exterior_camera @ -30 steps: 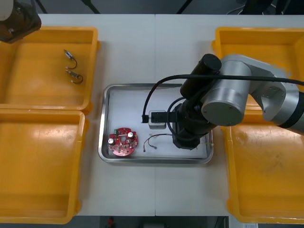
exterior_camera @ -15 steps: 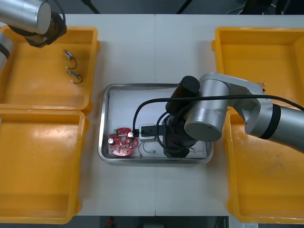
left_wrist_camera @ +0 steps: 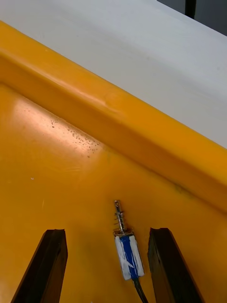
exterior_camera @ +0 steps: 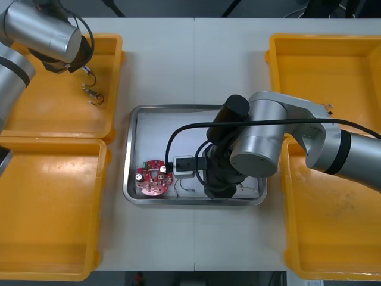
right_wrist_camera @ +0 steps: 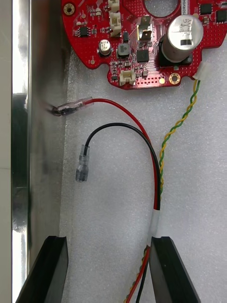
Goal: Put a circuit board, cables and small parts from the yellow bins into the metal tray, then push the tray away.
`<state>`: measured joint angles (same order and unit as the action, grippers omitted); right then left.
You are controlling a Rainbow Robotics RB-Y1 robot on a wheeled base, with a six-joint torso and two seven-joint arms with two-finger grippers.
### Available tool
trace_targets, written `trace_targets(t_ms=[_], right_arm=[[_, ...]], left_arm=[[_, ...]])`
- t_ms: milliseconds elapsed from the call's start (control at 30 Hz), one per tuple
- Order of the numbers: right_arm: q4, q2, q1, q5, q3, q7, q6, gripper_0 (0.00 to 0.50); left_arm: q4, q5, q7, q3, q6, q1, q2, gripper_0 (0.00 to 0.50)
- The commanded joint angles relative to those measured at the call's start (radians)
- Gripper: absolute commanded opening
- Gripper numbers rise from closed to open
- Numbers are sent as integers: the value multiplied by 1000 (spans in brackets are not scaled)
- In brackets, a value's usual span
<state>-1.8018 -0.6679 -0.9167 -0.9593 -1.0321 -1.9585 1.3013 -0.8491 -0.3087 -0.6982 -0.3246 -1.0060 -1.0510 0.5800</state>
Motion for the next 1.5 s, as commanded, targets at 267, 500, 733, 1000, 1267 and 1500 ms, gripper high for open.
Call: trace_targets(t_ms=[267, 500, 733, 1000, 1267, 1500], right_arm=[[-37, -53, -34, -122, 291, 26, 173, 500], [-40, -116, -34, -202, 448, 41, 266, 500], [-44, -190, -33, -242, 569, 66, 374, 500], [-4, -274, -34, -294, 667, 196, 435, 500], [93, -346, -34, -309, 701, 306, 457, 500], [220, -361, -36, -246, 715, 365, 446, 500]], left_arm=[[58, -21, 82, -4, 89, -57, -17, 500], [58, -53, 92, -4, 109, -60, -17, 500], [58, -58, 105, -30, 115, -58, -28, 500], [58, -69, 132, -105, 115, -58, -28, 500], [61, -96, 157, -162, 122, -57, -28, 500], [114, -105, 163, -169, 198, -58, -35, 500]])
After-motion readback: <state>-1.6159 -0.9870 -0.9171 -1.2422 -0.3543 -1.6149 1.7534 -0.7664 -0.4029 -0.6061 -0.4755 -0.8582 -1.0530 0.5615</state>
